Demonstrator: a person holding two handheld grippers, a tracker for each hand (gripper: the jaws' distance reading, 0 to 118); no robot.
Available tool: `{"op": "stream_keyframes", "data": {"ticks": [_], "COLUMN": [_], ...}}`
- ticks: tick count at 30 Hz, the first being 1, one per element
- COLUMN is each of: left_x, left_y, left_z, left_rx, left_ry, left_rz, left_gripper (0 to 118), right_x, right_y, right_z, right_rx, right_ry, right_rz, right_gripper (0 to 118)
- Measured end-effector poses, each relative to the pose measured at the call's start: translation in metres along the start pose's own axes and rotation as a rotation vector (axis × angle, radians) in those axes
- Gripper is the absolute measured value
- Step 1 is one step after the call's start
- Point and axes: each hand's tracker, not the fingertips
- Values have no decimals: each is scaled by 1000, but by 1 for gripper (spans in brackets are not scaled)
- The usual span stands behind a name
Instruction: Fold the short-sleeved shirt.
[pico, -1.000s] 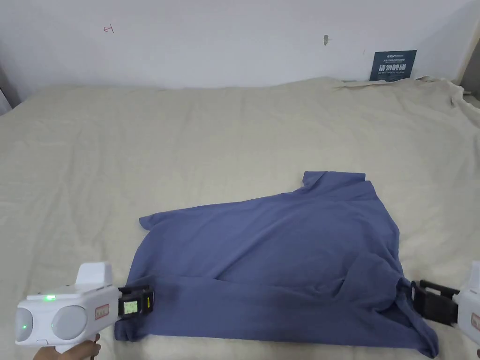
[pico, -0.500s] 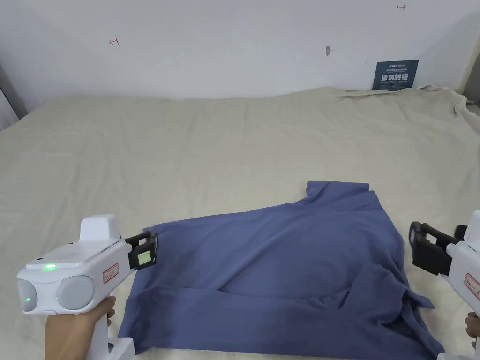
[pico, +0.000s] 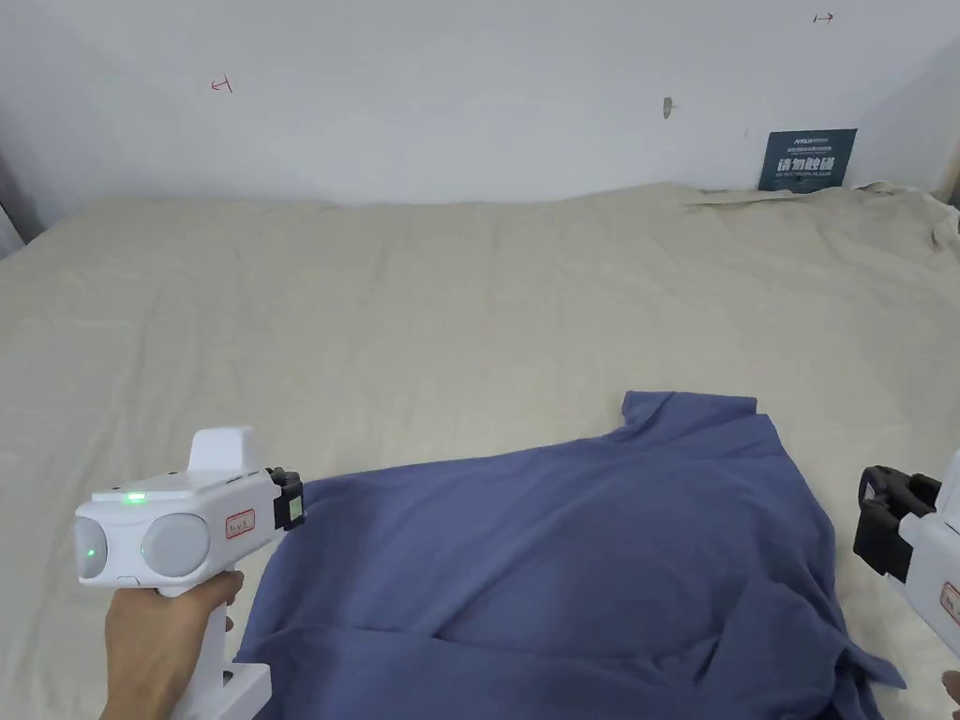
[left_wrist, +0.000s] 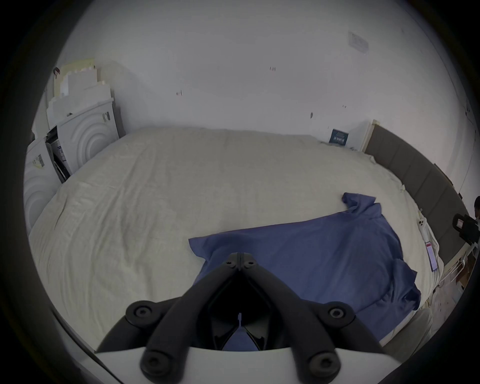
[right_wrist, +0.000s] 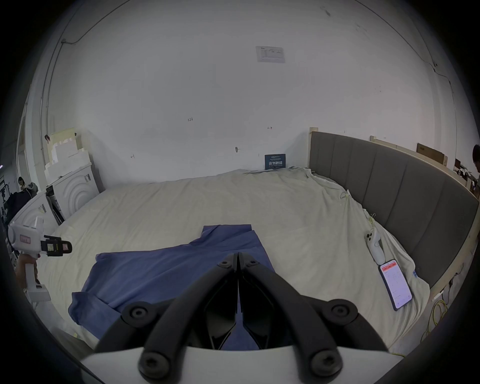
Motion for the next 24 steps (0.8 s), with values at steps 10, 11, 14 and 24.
{"op": "stream_keyframes", "data": {"ticks": [10,11,14,24], "left_x": [-32,-33,-38,-34], "left_y": [42,43,43,24], "left_z": [-121,-131,-162,-198], "left_rx": [-224,-244,-281,-370], "left_ry": [30,46,60,67], "left_rz": [75,71,40,23], "left_gripper": [89,89,89,34], "right_x": [5,5,7,3], "right_y": [5,4,3,-4], "right_z": [-62,-67,-84,-109], "right_rx": [-62,-69,-88,-137], "right_ry": [-12,-13,-14,-10], "right_rz": [-5,-5,-14,-15], "right_gripper": [0,0,0,0]}}
